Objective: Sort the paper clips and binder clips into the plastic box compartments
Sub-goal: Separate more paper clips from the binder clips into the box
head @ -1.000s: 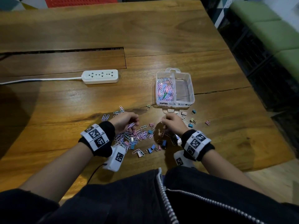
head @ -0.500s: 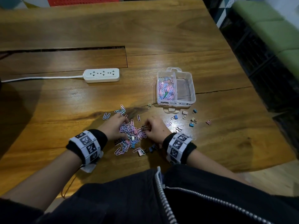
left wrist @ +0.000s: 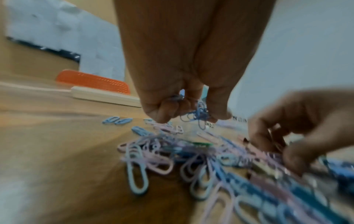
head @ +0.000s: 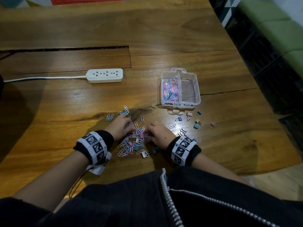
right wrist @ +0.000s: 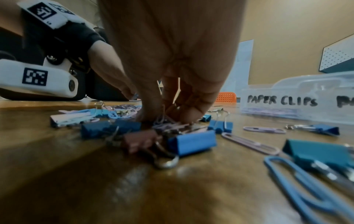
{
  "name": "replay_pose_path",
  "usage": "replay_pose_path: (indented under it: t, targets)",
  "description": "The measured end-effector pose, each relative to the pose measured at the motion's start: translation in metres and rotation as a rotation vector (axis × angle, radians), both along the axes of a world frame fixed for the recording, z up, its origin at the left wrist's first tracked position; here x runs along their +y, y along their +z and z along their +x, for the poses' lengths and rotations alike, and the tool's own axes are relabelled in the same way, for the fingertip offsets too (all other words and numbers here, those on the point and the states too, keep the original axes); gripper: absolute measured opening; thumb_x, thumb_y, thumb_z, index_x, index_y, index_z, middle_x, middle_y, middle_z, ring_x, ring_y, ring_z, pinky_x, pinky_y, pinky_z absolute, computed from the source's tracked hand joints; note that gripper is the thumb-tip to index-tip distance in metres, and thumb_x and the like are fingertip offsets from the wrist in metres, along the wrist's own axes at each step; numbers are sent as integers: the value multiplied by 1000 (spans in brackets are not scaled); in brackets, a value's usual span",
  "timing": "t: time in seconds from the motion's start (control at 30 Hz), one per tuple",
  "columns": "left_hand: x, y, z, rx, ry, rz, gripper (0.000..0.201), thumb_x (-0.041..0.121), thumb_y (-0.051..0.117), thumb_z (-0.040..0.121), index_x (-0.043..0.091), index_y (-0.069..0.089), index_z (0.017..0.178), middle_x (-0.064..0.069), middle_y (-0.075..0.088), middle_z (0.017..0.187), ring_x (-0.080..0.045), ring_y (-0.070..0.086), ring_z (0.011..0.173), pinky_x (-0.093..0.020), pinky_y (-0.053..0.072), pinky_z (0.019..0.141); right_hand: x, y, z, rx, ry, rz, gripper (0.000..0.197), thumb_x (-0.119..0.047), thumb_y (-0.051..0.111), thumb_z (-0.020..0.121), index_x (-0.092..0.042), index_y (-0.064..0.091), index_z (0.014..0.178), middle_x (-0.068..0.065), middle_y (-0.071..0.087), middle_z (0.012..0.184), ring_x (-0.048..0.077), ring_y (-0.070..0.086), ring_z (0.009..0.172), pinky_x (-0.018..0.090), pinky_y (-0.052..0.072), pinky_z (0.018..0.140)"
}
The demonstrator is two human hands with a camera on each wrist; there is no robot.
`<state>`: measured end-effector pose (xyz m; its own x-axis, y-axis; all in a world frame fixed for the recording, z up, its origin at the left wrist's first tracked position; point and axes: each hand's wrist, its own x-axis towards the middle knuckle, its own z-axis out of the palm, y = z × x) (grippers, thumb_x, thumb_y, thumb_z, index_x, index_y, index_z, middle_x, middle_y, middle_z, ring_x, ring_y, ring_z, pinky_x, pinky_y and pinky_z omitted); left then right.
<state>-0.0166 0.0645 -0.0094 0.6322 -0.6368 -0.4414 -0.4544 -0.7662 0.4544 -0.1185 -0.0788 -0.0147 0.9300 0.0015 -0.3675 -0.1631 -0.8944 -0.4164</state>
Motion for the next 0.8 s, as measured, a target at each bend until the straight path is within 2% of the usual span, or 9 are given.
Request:
replay_pose_path:
  t: [0.07, 0.13, 0.27, 0.33, 0.47, 0.57, 0.67, 0.73, 0.8]
  targets:
    - [0, 4, 4, 67, 38, -71, 22, 28, 42, 95, 9, 51, 88, 0, 40, 86, -12, 41, 79, -21, 36, 72, -2, 0, -1, 31, -18, 12, 29, -18, 56, 85, -9, 52, 112, 8, 49, 114, 22, 47, 106, 35, 42, 96]
    - [0, 7, 6, 193, 125, -149, 25, 26, 33, 98, 8, 44, 85, 1, 38, 75, -10, 37, 64, -20, 33, 59, -2, -1, -2, 42, -18, -4, 26, -16, 54, 87, -6, 50, 111, 9, 47, 116, 23, 46, 106, 35, 42, 95]
    - [4, 8, 11, 541, 415, -323, 26, 26, 27, 101, 15, 44, 84, 1, 45, 75, -10, 39, 58, -18, 36, 50, -6, -2, -4, 18, -45, 5, 19, -7, 53, 86, -5, 50, 104, 10, 48, 115, 22, 45, 103, 31, 41, 93]
    - [6, 8, 14, 675, 527, -407, 24, 24, 30, 100, 16, 46, 84, -1, 47, 74, -12, 41, 55, -17, 36, 41, -11, 0, -5, 7, -96, 56, 14, -6, 52, 86, -6, 51, 100, 8, 52, 111, 19, 47, 100, 26, 40, 87]
    - [12, 9, 16, 815, 616, -408, 20, 21, 35, 98, 14, 50, 87, -2, 45, 69, -12, 44, 53, -15, 37, 33, -23, 3, -9, -33, -400, 383, 17, -4, 51, 87, -4, 55, 104, 5, 58, 99, 15, 50, 88, 19, 41, 71]
    - [17, 9, 18, 879, 623, -397, 28, 29, 38, 97, 13, 44, 74, -2, 46, 64, -9, 46, 44, -15, 39, 34, -34, 4, -8, 38, -594, 667, 22, -4, 48, 89, -5, 55, 110, -4, 55, 86, 16, 54, 83, 17, 44, 61]
    - [23, 9, 20, 850, 622, -384, 27, 30, 38, 97, 13, 43, 77, -1, 48, 59, -7, 45, 39, -15, 36, 33, -45, 8, -8, 132, -802, 1078, 19, 0, 38, 92, -4, 55, 100, 3, 56, 83, 13, 52, 69, 19, 42, 55]
    - [25, 9, 19, 669, 464, -285, 25, 26, 32, 99, 14, 44, 81, 1, 46, 62, -8, 43, 44, -17, 34, 40, -50, 13, -10, 160, -913, 1299, 23, 1, 33, 93, -5, 55, 91, 5, 52, 80, 11, 48, 62, 18, 40, 51]
    - [26, 8, 15, 388, 224, -144, 23, 23, 28, 100, 15, 47, 89, 2, 46, 73, -13, 45, 61, -20, 35, 52, -52, 16, -12, 189, -978, 1435, 23, -3, 32, 91, -5, 54, 84, 6, 49, 74, 11, 49, 56, 16, 42, 46]
